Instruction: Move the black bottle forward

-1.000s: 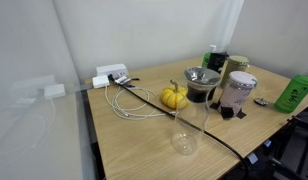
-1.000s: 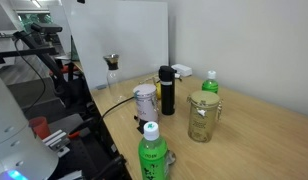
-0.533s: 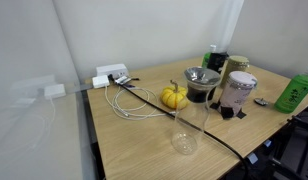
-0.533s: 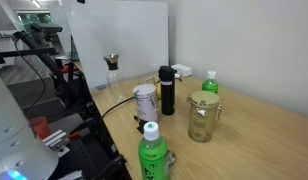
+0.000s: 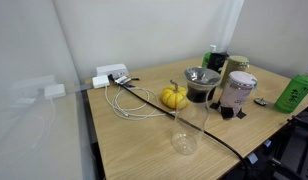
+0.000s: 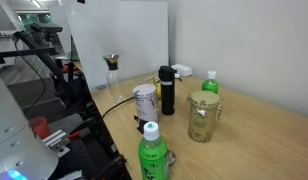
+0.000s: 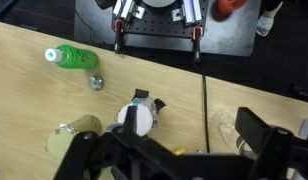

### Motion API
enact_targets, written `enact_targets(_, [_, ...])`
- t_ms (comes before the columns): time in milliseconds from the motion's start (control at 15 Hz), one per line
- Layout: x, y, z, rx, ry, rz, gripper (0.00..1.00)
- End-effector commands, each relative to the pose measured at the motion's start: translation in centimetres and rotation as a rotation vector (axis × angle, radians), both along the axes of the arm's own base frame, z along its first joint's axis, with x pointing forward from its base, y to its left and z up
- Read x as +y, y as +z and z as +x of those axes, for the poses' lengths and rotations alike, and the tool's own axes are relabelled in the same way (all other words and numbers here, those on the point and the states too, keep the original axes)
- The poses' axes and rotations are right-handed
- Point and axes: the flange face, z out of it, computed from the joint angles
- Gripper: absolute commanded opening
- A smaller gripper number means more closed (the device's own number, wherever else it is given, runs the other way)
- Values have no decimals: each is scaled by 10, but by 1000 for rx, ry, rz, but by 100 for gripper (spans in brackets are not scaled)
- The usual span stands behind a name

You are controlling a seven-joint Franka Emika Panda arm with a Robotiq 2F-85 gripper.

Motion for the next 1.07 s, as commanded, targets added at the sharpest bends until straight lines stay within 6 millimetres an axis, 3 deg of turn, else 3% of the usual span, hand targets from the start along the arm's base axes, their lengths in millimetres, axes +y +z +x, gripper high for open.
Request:
enact_targets(0, [0, 1, 0, 1, 0, 0, 100])
enact_targets(667, [0, 1, 0, 1, 0, 0, 100])
enact_targets(1000, [6, -20, 19, -41, -62, 4, 100])
